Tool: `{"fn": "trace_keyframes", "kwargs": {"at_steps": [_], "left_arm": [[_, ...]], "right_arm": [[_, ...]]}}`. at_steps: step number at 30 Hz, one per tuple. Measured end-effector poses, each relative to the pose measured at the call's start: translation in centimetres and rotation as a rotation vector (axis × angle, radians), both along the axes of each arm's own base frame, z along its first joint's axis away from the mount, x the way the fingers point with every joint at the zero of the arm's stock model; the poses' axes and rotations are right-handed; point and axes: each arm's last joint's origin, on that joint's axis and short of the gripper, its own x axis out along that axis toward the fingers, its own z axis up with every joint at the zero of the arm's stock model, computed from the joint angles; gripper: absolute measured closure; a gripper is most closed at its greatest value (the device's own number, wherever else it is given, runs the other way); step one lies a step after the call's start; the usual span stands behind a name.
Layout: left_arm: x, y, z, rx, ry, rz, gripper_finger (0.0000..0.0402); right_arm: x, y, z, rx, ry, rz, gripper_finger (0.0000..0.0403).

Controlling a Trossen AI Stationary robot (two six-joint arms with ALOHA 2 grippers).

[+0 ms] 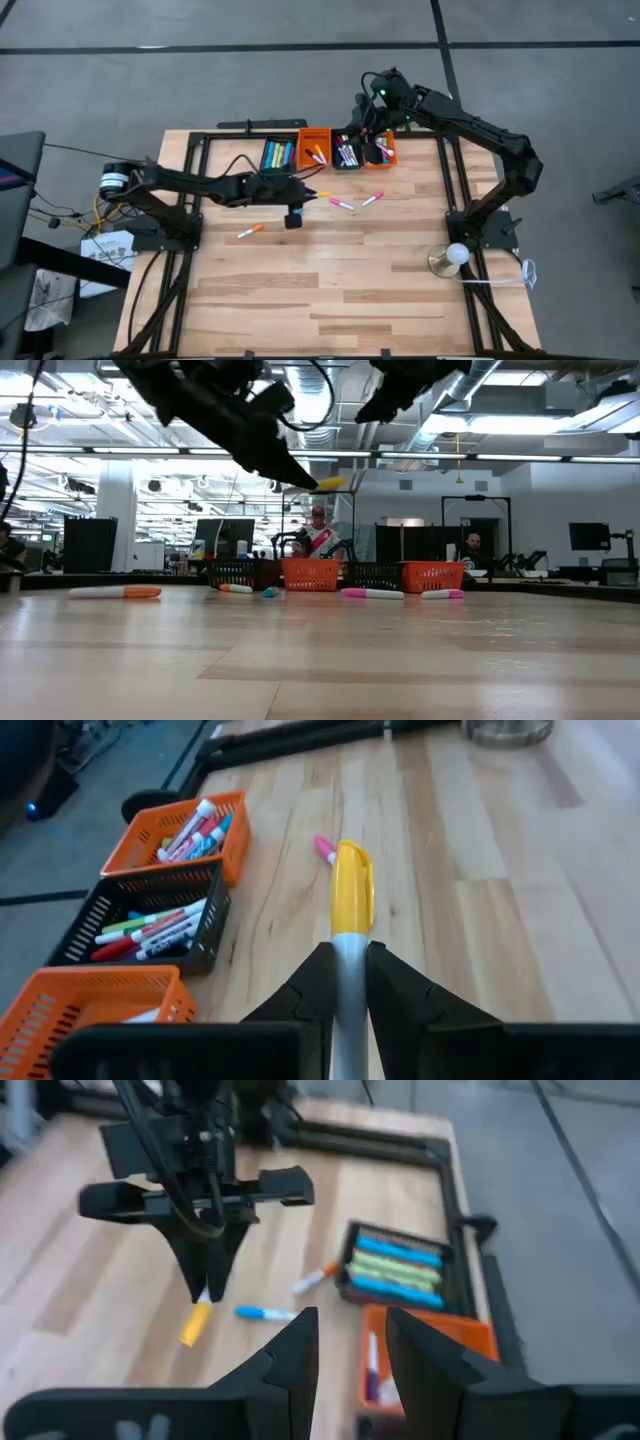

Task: Pick & Place Markers
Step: Put the small yellow highlighter pen into the left orange basket

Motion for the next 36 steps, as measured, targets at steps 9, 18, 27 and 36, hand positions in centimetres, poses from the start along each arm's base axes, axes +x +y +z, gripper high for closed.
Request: {"fn": "trace_keyframes", "kwargs": {"at_steps": [9,18,27,36], "left_arm": [[-2.6,-0.7,0.5,-0.036,-0.068,0.031,0.0354],[-3.2,-0.8,1.0,-0.032,-0.099,0.025,0.0354],[-3.3,-1.8,1.4,-0.055,-0.123,-0.004,0.0353],[-3.3,-2.5,1.4,-0.055,-0.122,-0.027,0.0351]], "right_arm": [[1.2,-0.7,-4.0,0.230,-0.238,0.189,0.0294],[1.9,2.2,-6.7,0.317,-0.259,0.470,0.0294],[1.9,3.1,-7.8,0.220,-0.171,0.432,0.0295],[0.7,-0.5,-8.1,0.048,-0.089,0.114,0.0294]]}}
